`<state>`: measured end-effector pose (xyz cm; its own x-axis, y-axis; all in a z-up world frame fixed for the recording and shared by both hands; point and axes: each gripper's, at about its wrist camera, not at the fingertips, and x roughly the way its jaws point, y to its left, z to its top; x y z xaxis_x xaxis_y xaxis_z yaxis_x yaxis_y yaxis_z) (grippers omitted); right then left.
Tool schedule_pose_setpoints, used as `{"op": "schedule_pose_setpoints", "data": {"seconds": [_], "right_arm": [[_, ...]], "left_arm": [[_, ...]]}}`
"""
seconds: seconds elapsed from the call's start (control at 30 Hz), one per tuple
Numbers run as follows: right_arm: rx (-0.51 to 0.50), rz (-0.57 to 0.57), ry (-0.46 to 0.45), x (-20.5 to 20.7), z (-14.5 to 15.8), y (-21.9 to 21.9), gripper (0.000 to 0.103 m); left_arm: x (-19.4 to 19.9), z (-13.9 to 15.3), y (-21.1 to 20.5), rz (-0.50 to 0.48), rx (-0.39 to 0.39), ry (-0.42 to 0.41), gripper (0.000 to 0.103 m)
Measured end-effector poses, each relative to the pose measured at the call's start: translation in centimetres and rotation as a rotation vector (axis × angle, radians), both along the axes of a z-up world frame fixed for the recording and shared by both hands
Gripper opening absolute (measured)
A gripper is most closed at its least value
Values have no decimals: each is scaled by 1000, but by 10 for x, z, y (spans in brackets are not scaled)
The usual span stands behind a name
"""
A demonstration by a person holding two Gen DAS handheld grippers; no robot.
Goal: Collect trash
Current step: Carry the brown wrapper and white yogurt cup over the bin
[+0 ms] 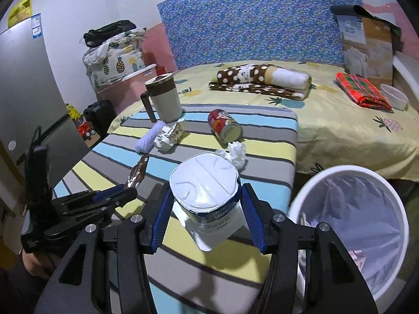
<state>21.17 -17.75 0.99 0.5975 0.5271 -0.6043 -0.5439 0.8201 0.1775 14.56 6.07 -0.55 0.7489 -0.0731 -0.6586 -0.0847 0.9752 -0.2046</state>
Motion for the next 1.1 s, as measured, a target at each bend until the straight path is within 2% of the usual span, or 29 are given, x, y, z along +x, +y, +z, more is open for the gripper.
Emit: {"op": "schedule_pose_setpoints", "data": {"seconds": [0.53,1.1], "right_arm": [[29,-102,-18,-19,0,-48,54],[60,-231,-26,-17,-3,-102,54]], "left_arm": [[-27,22,-58,-129,14,-25,23],[-7,33,-129,-306,20,-36,23]]}}
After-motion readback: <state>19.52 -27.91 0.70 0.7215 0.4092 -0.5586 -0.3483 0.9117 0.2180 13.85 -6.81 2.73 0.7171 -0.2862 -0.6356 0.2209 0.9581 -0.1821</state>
